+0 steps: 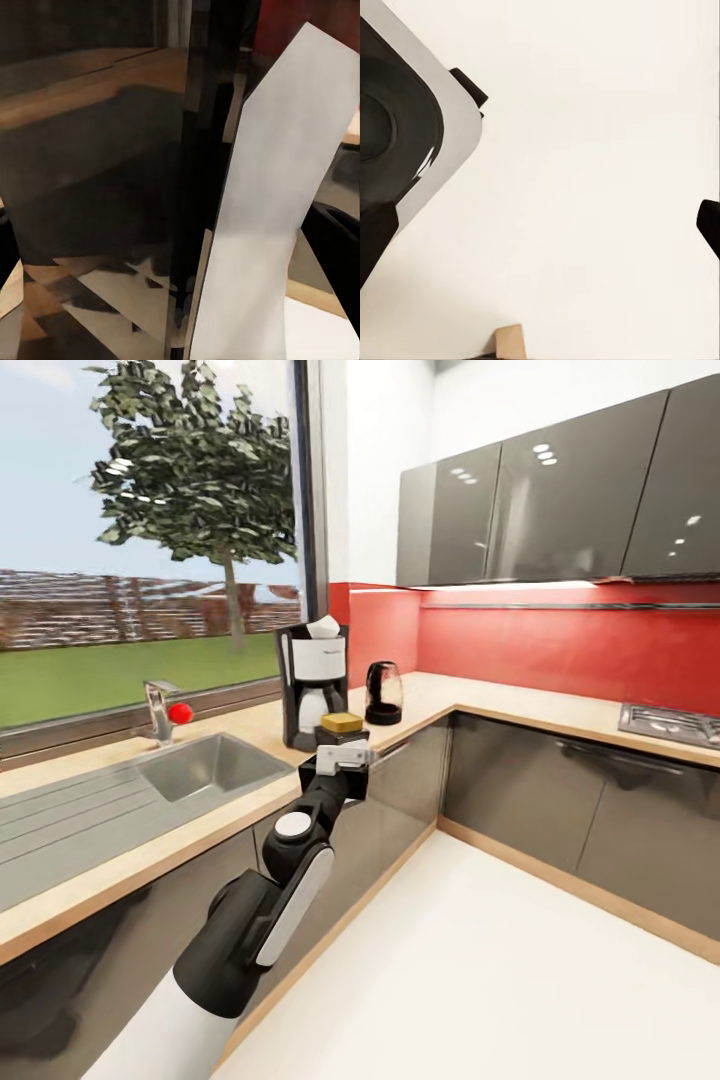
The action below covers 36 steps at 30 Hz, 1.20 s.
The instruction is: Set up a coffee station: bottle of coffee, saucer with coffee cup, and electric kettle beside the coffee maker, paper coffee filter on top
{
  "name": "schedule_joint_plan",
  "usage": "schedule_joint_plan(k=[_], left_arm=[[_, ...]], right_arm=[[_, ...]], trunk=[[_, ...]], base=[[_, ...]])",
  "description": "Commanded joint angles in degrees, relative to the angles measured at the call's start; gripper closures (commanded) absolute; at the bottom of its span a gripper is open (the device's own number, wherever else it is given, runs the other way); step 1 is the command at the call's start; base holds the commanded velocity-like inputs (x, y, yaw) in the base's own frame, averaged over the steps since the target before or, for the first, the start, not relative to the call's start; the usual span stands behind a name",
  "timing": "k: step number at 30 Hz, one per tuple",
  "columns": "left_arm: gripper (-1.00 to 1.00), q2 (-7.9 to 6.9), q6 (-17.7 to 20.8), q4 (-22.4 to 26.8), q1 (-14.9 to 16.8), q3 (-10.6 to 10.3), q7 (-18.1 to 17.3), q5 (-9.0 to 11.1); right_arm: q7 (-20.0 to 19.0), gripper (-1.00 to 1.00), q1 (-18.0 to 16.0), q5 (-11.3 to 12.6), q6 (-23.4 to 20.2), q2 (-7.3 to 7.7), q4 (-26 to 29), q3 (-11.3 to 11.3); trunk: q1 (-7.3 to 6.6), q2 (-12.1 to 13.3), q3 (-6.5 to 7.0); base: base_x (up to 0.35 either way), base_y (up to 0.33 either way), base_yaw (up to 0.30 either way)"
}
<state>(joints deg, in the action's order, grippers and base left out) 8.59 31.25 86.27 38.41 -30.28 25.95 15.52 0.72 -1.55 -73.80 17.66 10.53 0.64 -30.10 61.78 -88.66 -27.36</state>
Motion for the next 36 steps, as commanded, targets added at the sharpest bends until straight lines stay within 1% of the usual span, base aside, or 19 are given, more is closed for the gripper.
schedule_joint_plan(k=[1, 4, 11, 14, 15, 28, 31, 33, 36], left_arm=[[1.0, 0.01, 0.13, 0.04, 0.08, -0.12, 0.59, 0.48], [1.0, 0.02, 0.13, 0.04, 0.08, -0.13, 0.59, 0.48], [1.0, 0.02, 0.13, 0.04, 0.08, -0.13, 0.59, 0.45], [1.0, 0.02, 0.13, 0.04, 0.08, -0.13, 0.59, 0.47], [1.0, 0.02, 0.13, 0.04, 0.08, -0.13, 0.59, 0.47], [1.0, 0.02, 0.13, 0.04, 0.08, -0.22, 0.59, 0.48], [1.0, 0.02, 0.1, 0.04, 0.08, -0.61, 0.59, 0.48], [1.0, 0.02, 0.05, 0.04, 0.08, -1.74, 0.59, 0.43], [1.0, 0.02, 0.03, 0.04, 0.08, -1.78, 0.67, 0.43]], right_arm=[[0.07, -1.0, -0.01, -0.56, 0.18, 0.02, -0.03, -0.49], [0.07, -1.0, 0.04, -0.56, 0.18, 0.02, -0.03, -0.49], [0.11, -1.0, 0.05, -0.56, 0.18, 0.02, -0.03, -0.49], [0.09, -1.0, 0.05, -0.56, 0.18, 0.02, -0.03, -0.45], [0.09, -1.0, 0.05, -0.56, 0.18, 0.02, -0.03, -0.46], [0.08, -1.0, 0.06, -0.56, 0.18, 0.02, -0.03, -0.42], [0.08, -1.0, 0.06, -0.56, 0.18, 0.02, -0.03, -0.4], [0.07, -1.0, 0.06, -0.56, 0.18, 0.02, -0.03, -0.4], [0.07, -1.0, 0.06, -0.56, 0.18, 0.02, -0.03, -0.41]], trunk=[[0.02, -0.04, -0.07], [0.02, -0.04, -0.07], [0.02, -0.04, -0.07], [0.02, -0.04, -0.07], [0.02, -0.04, -0.07], [-2.83, 5.18, 2.27], [-2.83, 5.18, 2.27], [-2.83, 5.18, 2.27], [-2.83, 5.18, 2.27]], base=[[0.243, -0.242, 0.237], [0.156, -0.149, 0.258], [0.024, -0.022, 0.268], [0.003, -0.002, 0.138], [0.001, -0.001, 0.079], [0.0, 0.0, 0.016], [0.0, 0.0, 0.0], [0.115, -0.003, 0.0], [0.246, -0.024, 0.0]])
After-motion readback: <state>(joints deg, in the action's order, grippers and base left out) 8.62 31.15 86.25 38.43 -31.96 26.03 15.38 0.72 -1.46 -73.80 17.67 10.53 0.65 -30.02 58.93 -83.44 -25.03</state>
